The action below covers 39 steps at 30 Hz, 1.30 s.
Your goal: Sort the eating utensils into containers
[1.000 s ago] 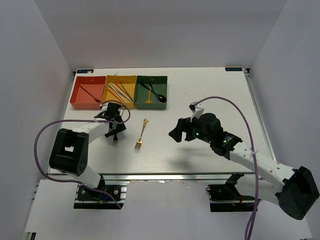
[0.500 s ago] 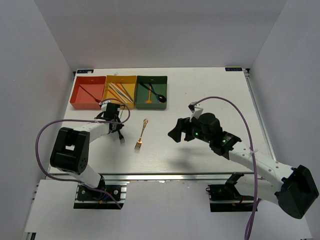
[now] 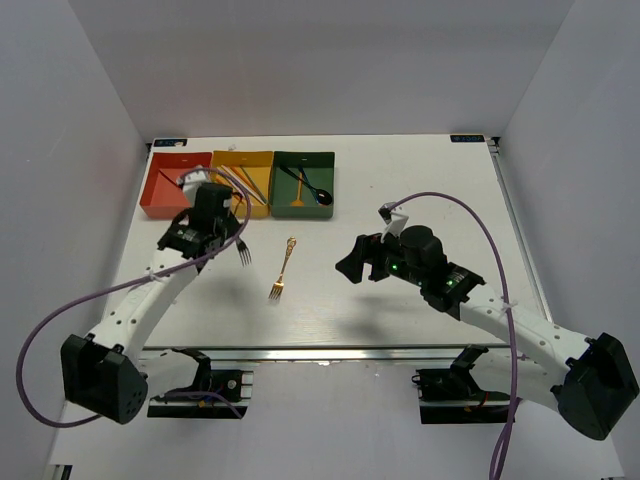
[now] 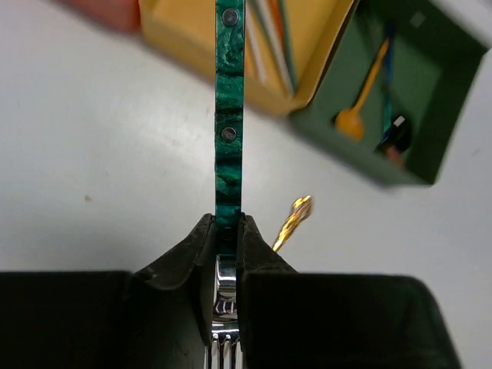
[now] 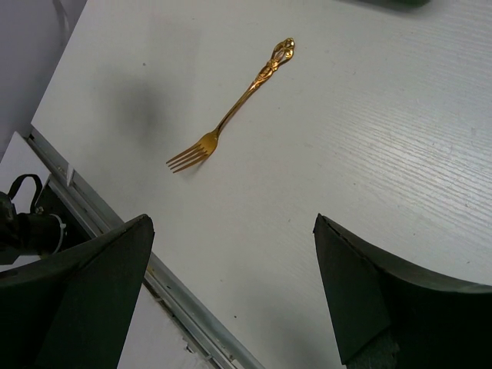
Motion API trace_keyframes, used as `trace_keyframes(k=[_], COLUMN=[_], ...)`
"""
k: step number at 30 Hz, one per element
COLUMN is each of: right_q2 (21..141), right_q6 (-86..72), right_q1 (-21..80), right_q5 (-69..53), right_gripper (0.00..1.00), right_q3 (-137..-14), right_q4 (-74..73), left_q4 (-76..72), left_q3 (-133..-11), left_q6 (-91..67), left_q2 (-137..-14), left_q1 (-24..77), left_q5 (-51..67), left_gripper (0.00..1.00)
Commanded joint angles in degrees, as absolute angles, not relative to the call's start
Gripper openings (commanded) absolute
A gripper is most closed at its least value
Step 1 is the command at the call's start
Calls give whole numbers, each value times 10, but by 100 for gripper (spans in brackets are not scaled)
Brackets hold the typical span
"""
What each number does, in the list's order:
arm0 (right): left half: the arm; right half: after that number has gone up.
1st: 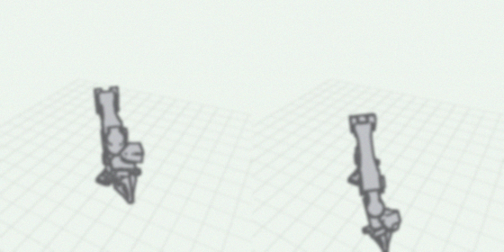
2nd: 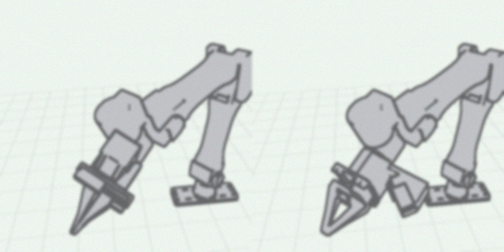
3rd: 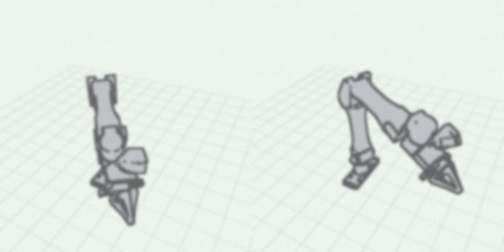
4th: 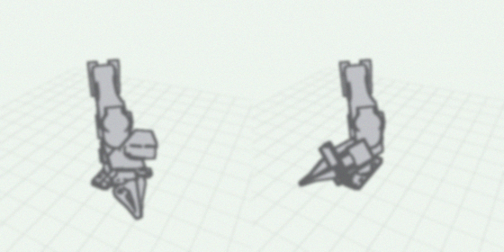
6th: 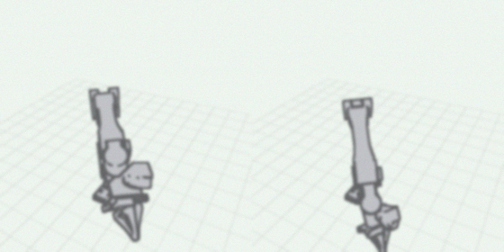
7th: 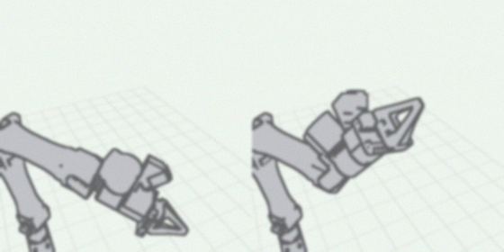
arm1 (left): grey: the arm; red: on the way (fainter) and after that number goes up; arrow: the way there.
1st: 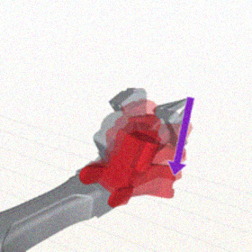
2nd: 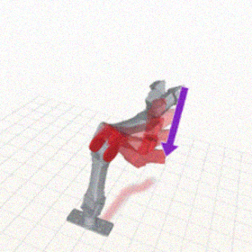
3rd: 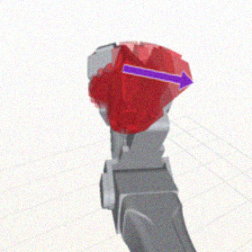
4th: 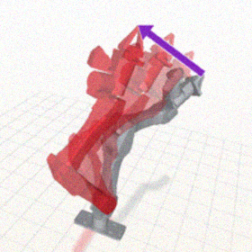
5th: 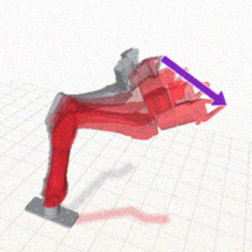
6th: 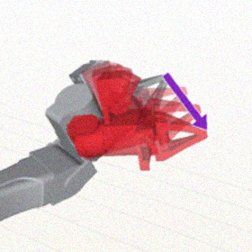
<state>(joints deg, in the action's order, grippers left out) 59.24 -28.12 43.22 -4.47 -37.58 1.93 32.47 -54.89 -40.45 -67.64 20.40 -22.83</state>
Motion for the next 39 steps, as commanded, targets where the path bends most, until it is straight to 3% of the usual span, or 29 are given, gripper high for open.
trace_keyframes(k=[1, 8, 13, 16, 20, 24, 25, 28, 29, 35, 39], right_q2=[584, 580, 572, 575, 578, 582, 583, 588, 589, 591, 584], right_q6=[-280, -272, -265, -261, -258, -252, -251, -250, -250, -249, -251], right_q1=[432, 432, 432, 431, 432, 431, 432, 432, 432, 432, 431], right_q5=[-43, -37, -34, -36, -36, -36, -34, -30, -31, -24, -3], right_gripper=[89, 89, 89, 89, 89, 89, 89, 89, 89, 89, 89], right_q3=[-377, -384, -381, -381, -381, -385, -386, -388, -391, -397, -402], right_q4=[54, 41, 41, 43, 45, 40, 38, 36, 35, 32, 26], left_q4=[364, 333, 404, 435, 434, 423, 424, 412, 395, 422, 387], left_q3=[-640, -863, -1158, -1263, -1295, -1288, -1285, -1252, -1238, -1214, -1025], left_q6=[-403, -368, -332, -323, -327, -322, -324, -335, -335, -323, -304], left_q2=[-718, -961, -1164, -1246, -1298, -1311, -1307, -1275, -1238, -1112, -969], left_q1=[176, -26, -59, -76, -98, -101, -101, -100, -98, -81, 27], left_q5=[-294, -228, -228, -225, -193, -187, -178, -172, -173, -127, -128], left_gripper=[0, 0, 0, 0, 5, 37, 59, 82, 98, 98, 98])
